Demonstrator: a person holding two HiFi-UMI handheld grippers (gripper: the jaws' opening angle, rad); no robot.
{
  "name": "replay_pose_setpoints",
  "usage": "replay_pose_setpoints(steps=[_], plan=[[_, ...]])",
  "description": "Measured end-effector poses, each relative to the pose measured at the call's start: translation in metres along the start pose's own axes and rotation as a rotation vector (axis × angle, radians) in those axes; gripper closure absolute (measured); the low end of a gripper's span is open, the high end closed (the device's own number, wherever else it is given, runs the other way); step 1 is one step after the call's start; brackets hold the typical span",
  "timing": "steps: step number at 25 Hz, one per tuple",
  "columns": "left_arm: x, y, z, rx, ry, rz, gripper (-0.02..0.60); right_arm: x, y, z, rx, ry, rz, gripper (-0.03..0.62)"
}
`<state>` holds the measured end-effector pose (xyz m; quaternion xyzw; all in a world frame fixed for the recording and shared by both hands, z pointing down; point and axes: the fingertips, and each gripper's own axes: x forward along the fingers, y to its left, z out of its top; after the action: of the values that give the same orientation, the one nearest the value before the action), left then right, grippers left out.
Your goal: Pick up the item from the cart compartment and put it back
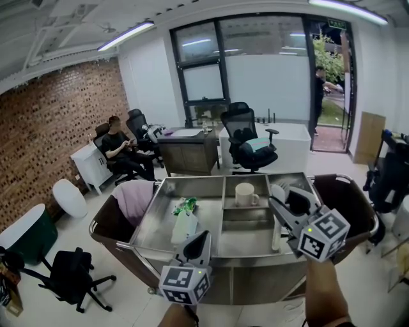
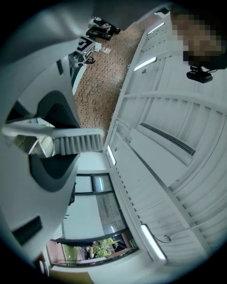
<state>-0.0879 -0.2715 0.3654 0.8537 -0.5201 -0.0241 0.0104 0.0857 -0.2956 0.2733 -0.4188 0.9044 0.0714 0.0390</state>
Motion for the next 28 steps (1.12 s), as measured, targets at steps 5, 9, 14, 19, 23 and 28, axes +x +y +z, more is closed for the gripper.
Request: replay_pose_setpoints(steps=[5,9,14,19,23,28], plan=[[0.001,-0.002,-0.001,-0.001,0.005,-0.005,0.581,0.034,-0.006,-0.021,-0.026,0.095,0.04,0.421],[0.001,-0.003,-0.003,-0.005,0.009,0.0,0.581,0.045,-0.011,-0.057,-0.006,0.186,0.048,0.421],[0.0,0.001,-0.005,-0.008,0.01,0.007,0.581,0.051,-0.016,-0.093,0.029,0.258,0.038,0.421],[0.0,0.001,-0.007,-0.009,0.016,0.009,0.581,0.059,-0.016,-0.117,0.033,0.328,0.043,0.421],[0.0,0.001,-0.008,-0.011,0.013,0.012,0.581,0.068,-0.012,-0.134,0.032,0.365,0.053,0.418],[-0.001,0.004,-0.008,-0.013,0.016,0.018,0.581,0.082,-0.006,-0.159,0.008,0.45,0.074,0.416]])
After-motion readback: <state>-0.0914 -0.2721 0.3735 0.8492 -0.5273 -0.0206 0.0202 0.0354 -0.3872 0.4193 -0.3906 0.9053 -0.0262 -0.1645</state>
